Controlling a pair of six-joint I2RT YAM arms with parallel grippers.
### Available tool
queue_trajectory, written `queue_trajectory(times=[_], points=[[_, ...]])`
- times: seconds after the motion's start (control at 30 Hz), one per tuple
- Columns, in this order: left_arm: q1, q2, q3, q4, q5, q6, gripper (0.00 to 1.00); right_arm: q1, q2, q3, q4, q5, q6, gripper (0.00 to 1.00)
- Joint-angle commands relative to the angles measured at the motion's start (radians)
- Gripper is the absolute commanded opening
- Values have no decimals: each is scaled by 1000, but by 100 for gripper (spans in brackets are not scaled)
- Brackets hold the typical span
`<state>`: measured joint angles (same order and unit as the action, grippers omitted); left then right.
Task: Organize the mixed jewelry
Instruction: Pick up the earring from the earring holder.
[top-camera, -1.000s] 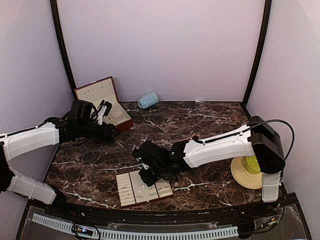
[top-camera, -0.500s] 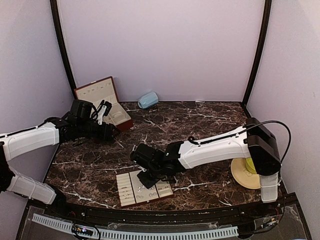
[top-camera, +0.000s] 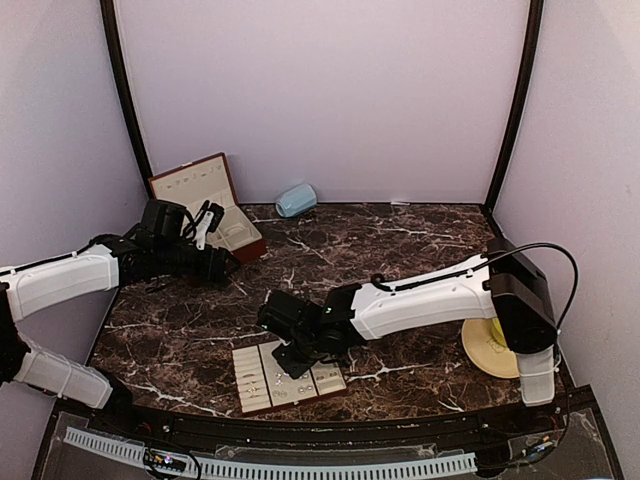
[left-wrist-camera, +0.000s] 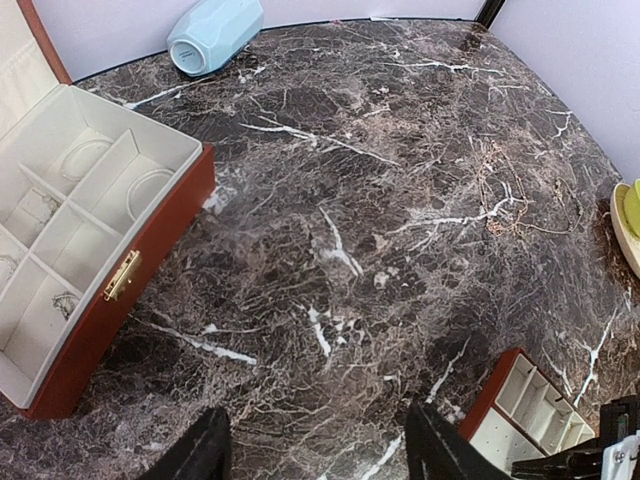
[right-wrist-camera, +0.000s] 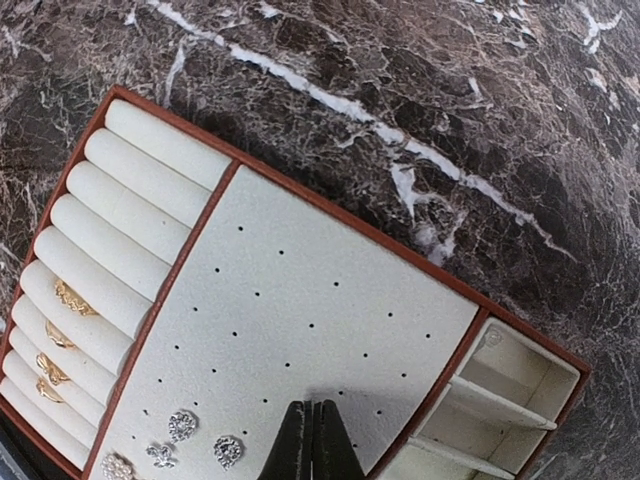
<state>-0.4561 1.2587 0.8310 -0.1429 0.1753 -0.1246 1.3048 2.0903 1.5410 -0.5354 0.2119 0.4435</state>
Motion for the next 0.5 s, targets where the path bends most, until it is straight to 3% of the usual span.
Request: queue_trajectory(times=[0.0, 0.23, 0.47], points=[[1, -2, 5, 21, 16, 6, 62, 11, 16, 22, -22, 42, 10, 0], [1, -21, -18, 80, 91, -8, 60, 10, -9, 14, -17, 103, 49, 0], [-70, -52, -180, 300, 174, -213, 54, -29, -94, -84, 100, 91, 139, 0]])
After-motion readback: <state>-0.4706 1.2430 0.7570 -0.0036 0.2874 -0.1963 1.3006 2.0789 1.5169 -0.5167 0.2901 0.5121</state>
